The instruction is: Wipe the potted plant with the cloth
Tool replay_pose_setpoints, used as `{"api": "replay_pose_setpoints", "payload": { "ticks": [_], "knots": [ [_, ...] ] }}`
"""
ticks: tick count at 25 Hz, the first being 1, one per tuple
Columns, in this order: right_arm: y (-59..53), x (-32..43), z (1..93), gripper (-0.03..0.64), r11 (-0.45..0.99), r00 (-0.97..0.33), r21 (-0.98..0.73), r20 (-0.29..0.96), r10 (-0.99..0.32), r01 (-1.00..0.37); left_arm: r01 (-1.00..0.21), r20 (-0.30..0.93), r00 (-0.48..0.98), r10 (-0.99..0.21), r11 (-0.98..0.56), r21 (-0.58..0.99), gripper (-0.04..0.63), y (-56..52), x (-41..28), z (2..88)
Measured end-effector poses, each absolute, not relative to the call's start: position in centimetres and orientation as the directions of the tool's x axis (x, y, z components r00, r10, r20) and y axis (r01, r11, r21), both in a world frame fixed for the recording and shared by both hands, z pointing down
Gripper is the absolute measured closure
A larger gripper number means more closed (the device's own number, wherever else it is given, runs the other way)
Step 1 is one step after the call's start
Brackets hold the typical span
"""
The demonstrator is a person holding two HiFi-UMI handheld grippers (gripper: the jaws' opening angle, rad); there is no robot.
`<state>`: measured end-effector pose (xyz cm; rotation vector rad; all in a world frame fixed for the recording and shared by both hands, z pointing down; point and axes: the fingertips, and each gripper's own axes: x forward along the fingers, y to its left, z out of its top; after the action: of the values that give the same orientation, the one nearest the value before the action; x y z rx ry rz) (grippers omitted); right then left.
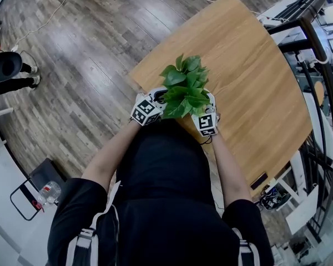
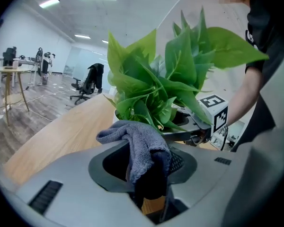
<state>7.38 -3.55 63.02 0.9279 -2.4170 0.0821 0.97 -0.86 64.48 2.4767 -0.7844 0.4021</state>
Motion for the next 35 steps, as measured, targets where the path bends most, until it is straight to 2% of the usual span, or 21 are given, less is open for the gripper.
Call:
{"api": "replay_pose_setpoints", "payload": {
  "ticks": [4,10,16,21,31,35],
  "knots": [
    [-3.2,7.0,62.7,0.360,0.756,-0.623,0.122,0.491,-0.609,-0.643,-0.630,0.406,0.771,-0.490,-0.681,0.374,0.423,-1.8,0.4,64.5],
    [-0.9,6.7,62.8,0.360,0.754,-0.644,0.035,0.496,-0.583,-0.656,-0.626,0.429,0.772,-0.468,-0.676,0.388,0.425,-2.9,-0.1,64.4],
    [-3.3,9.2,63.2,0.359,0.713,-0.572,0.119,0.513,-0.640,-0.692,-0.675,0.474,0.725,-0.500,-0.654,0.343,0.423,-4.9,-1.5,65.0],
    [-4.1,7.6,62.9,0.359,0.793,-0.631,0.179,0.515,-0.580,-0.582,-0.643,0.456,0.757,-0.467,-0.654,0.399,0.425,-4.4,-0.7,65.3],
    [-4.1,6.9,62.7,0.360,0.737,-0.599,0.146,0.490,-0.633,-0.660,-0.623,0.459,0.767,-0.448,-0.690,0.369,0.437,-1.8,0.8,64.3],
    [-3.8,6.8,62.6,0.360,0.739,-0.605,0.133,0.488,-0.629,-0.661,-0.647,0.454,0.752,-0.479,-0.669,0.366,0.437,-1.8,0.8,64.8]
  ]
}}
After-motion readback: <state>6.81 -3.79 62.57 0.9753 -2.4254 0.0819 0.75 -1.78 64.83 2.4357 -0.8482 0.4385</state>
